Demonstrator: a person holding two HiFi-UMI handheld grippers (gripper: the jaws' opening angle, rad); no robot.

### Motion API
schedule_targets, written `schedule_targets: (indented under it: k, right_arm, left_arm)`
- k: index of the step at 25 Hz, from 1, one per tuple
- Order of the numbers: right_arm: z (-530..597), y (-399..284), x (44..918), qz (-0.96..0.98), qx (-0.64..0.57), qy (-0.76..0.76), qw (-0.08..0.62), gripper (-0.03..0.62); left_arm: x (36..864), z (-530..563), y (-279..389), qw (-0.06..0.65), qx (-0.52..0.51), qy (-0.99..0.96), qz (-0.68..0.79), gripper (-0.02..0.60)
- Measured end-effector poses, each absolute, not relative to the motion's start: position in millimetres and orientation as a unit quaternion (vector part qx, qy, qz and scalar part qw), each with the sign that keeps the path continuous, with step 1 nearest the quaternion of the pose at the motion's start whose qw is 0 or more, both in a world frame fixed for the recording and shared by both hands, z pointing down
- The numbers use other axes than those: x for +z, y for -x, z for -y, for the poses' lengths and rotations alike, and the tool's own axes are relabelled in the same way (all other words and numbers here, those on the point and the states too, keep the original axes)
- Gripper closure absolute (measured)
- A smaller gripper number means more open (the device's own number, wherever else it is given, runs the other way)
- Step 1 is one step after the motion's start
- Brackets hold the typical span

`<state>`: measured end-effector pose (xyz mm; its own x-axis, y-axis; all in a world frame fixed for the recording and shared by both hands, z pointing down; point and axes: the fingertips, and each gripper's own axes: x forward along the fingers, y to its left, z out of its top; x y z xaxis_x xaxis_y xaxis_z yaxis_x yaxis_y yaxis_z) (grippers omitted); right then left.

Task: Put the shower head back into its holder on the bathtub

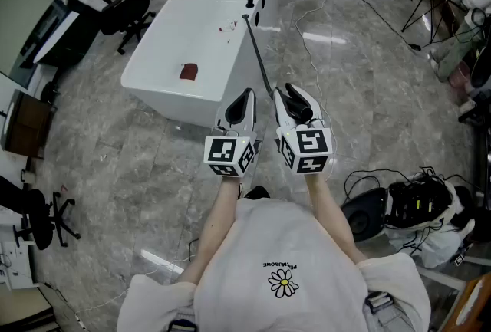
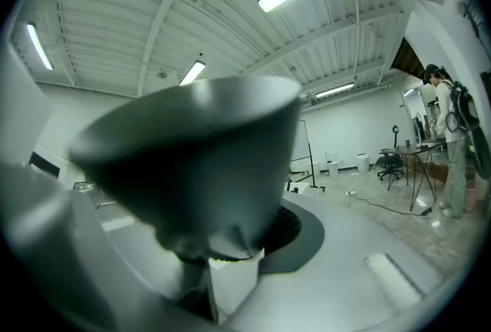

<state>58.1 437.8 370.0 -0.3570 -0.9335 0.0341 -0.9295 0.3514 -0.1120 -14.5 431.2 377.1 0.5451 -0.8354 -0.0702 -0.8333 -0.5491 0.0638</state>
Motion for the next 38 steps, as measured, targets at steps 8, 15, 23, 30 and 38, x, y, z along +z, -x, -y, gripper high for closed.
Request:
schedule_targets:
  k: [8, 15, 23, 30, 38]
  right_arm:
    - [-439, -62, 374, -0.818, -0.060, 0.572, 0.018, 0.496]
    - [-437, -59, 370, -0.823, -0.064, 0.564, 0.029, 0.496]
    - [-427, -44, 380, -0.826, -0.088, 0.557, 0.019, 0.496]
    - [-377, -48, 398, -0.826, -0.110, 0.553, -0.002, 0.496]
    - [-291, -35, 385, -0.840, -0.089, 0.535, -0.023, 0.496]
  left_arm:
    - [387, -435, 18, 0.019, -0.041, -0.877, 0.477, 0.583]
    - [403, -448, 5, 0.028, -0.019, -0.902, 0.431, 0.581]
    - [436, -433, 11, 0.085, -0.011, -0.894, 0.439, 0.581]
    - [457, -387, 1, 0.105, 0.001, -0.896, 0.432, 0.581]
    - [459, -305, 29, 0.118, -0.017, -0.873, 0.473, 0.581]
